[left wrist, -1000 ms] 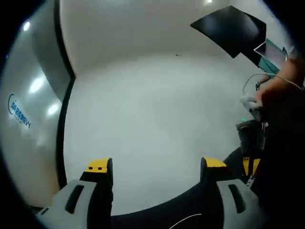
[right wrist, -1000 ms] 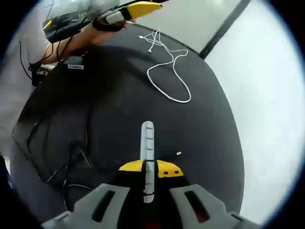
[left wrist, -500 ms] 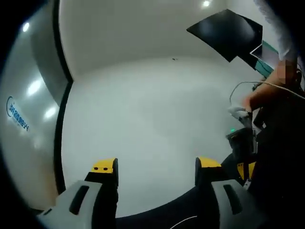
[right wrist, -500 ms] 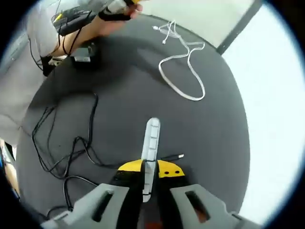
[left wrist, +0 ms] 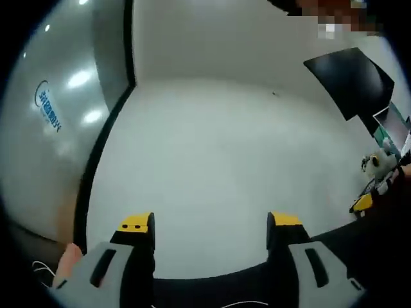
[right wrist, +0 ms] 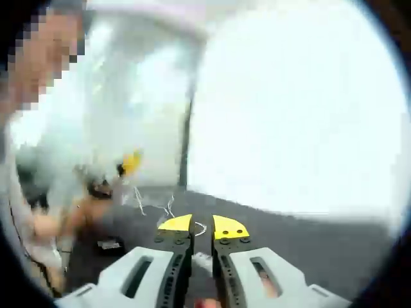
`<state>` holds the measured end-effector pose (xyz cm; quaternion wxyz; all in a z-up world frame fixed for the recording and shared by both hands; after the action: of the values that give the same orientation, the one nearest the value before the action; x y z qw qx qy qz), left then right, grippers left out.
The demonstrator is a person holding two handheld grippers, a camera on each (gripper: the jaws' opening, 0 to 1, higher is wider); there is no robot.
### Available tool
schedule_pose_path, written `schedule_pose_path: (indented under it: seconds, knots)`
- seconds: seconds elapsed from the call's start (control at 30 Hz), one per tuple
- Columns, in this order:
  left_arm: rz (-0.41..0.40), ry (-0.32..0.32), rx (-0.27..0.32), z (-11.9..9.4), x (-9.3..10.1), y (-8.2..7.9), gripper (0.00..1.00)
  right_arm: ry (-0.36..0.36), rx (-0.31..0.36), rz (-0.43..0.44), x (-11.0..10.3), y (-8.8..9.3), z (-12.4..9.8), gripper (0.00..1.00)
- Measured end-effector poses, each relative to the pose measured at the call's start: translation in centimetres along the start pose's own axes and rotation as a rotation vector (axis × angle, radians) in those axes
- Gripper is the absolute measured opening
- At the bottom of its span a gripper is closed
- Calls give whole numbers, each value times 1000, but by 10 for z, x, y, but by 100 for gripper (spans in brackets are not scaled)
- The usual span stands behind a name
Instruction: Grab the wires, straighten them and put them on the rack
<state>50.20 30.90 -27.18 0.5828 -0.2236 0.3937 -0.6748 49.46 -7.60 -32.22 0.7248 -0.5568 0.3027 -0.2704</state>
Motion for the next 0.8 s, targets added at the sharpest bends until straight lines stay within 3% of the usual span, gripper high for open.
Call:
schedule_pose_path:
  seconds: [0.03, 0.07, 0.13, 0.17, 0.2, 0.23, 0.3, 0.33, 0.4, 0.43, 0.47, 0.5, 0.53, 0.57, 0.6, 0.63, 0.67, 0.7, 0.77, 0.8]
  knots:
    - [-20, -18, 11, -1, -1, -3, 71, 22, 26, 43, 2, 7, -9, 7]
    - [-63, -39, 17, -4, -4, -7, 70, 31, 6, 118, 5, 18, -18, 7]
    - [-96, -114, 57, -12, -21, -12, 53, 73, 2, 68, 7, 22, -25, 7]
    - [-123, -157, 72, -15, -34, -11, 51, 80, 50, 40, 7, 11, -26, 7]
    - [-143, -183, 83, -16, -44, -10, 59, 38, 151, -18, 6, 2, -26, 7]
    - [-155, -211, 75, -16, -53, -7, 69, 49, 185, -15, 8, 1, -24, 7]
    - [-139, -248, 79, -16, -64, -10, 82, 32, 85, 7, 7, 11, -20, 8]
    - [-144, -271, 63, -16, -66, -16, 79, 8, 77, 39, 3, 13, -18, 8]
    - [-124, -349, -1, -21, -76, -32, 63, 18, 76, 33, 2, 14, -20, 8]
    - [-99, -340, 7, -22, -79, -48, 61, 27, 71, 15, 2, 16, -22, 8]
    - [-80, -320, -8, -22, -83, -55, 65, 30, 72, 16, 2, 16, -23, 8]
    - [-78, -269, -34, -22, -91, -64, 76, 37, 75, 28, 4, 15, -24, 8]
    - [-59, -224, -86, -24, -97, -69, 80, 41, 82, 43, 4, 15, -25, 8]
    - [-36, -164, -167, -27, -101, -73, 74, 46, 82, 70, 6, 16, -25, 8]
    - [-22, -53, -281, -29, -103, -73, 56, 54, 68, 116, 8, 18, -25, 8]
    - [5, -47, -402, -34, -112, -73, 45, 56, 50, 140, 10, 21, -25, 8]
    - [100, -78, -453, -36, -125, -78, 35, 50, 42, 157, 11, 21, -24, 8]
    - [100, -43, -467, -36, -130, -81, 24, 46, 47, 162, 10, 21, -25, 8]
    - [58, -29, -476, -38, -133, -83, 24, 44, 52, 161, 8, 21, -25, 8]
    - [80, 19, -516, -39, -134, -79, 24, 41, 50, 158, 7, 20, -26, 8]
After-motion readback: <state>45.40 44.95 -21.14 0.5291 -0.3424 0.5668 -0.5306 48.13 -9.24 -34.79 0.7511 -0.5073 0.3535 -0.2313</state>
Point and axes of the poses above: the point that each gripper's makers call its tool centre point, and the gripper's own axes: z roughly forward along the fingers, x roughly to its right, y roughly out of its underside, the point moved 9 cm from there along -z, roughly backward along the fingers, and after that the axes turned 4 degrees about y, right-handed, at the moved point
